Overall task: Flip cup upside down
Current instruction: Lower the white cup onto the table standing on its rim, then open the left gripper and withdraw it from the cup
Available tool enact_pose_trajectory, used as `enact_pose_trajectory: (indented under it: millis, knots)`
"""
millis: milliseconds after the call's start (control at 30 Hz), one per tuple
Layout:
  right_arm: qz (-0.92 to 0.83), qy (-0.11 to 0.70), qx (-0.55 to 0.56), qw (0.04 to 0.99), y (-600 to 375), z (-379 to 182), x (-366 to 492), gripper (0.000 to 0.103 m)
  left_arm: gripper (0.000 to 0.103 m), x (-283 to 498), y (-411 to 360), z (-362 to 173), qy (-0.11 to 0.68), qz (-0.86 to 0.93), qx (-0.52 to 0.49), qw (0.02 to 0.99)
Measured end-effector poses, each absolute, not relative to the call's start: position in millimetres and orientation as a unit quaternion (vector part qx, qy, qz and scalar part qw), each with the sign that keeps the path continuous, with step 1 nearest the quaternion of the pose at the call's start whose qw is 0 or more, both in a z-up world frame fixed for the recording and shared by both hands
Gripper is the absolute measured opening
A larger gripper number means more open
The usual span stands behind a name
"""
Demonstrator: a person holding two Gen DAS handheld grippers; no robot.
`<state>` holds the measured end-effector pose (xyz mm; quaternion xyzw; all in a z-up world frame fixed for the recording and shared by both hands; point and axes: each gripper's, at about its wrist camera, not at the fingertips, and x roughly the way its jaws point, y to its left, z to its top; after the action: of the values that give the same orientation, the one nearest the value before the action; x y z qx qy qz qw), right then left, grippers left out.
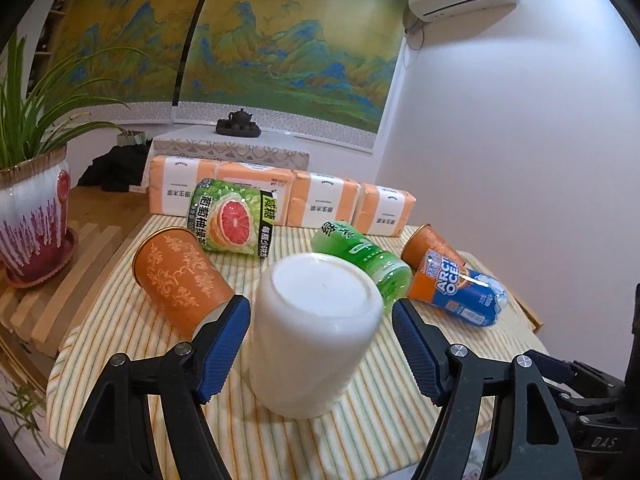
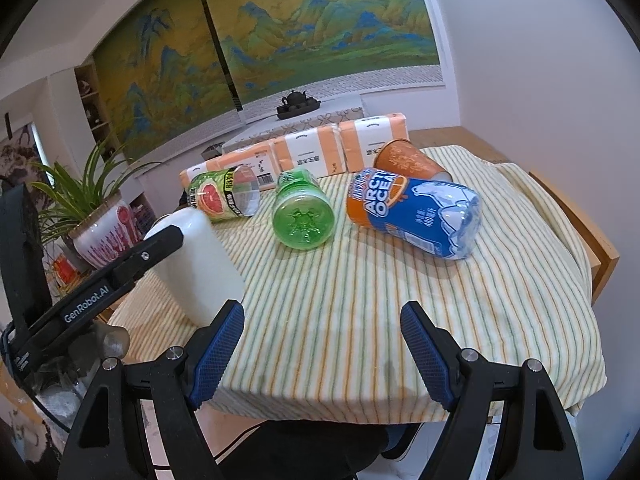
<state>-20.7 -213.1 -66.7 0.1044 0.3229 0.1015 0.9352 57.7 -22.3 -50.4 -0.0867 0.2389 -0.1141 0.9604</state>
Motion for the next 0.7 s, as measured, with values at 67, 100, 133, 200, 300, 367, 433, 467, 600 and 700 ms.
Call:
enact_pose_trajectory:
  millis: [67,100,133,200,300,367,433,467,600,700]
  knots:
    - [0.104,0.322,0.103,0.935,-209.9,-65.5,-21.3,0.077,0.077,58.3,-20.3,-51.2,0.240,-0.113,-0.087,0.960]
    - [0.105,0.322,0.102,0.935,-208.8,-65.1,-21.5,0.077,0.077,58.7,-20.3,-51.5,0.240,-0.114,-0.088,0.960]
    - [0.106,0.322,0.102,0.935,-208.0,-64.7,-21.7,0.077,0.077,58.5,-20.3,-51.3,0.240,-0.115,-0.087,0.960]
    - [0.106,0.321,0.101,0.936,-207.8,-64.3,-22.6,0.077,0.077,57.5,-21.4,-51.3,0.239,-0.114,-0.082,0.961]
    - [0.105,0.321,0.103,0.936,-207.8,-63.8,-22.9,0.077,0.077,57.2,-23.3,-51.6,0.241,-0.114,-0.078,0.961]
    - [0.105,0.320,0.104,0.936,-208.0,-63.1,-23.5,0.077,0.077,56.7,-22.8,-51.5,0.243,-0.114,-0.079,0.960]
    - [0.106,0.319,0.105,0.936,-207.9,-62.3,-24.2,0.077,0.077,55.7,-22.9,-50.5,0.245,-0.116,-0.078,0.959]
    - [0.105,0.319,0.105,0.936,-208.6,-62.0,-24.3,0.077,0.077,54.9,-23.4,-49.8,0.246,-0.117,-0.076,0.959]
    - [0.107,0.316,0.107,0.937,-208.4,-60.6,-24.5,0.077,0.077,49.1,-25.5,-46.6,0.246,-0.121,-0.069,0.959]
    - [0.107,0.311,0.105,0.939,-206.3,-58.4,-26.4,0.077,0.079,44.0,-25.5,-43.3,0.243,-0.120,-0.066,0.960]
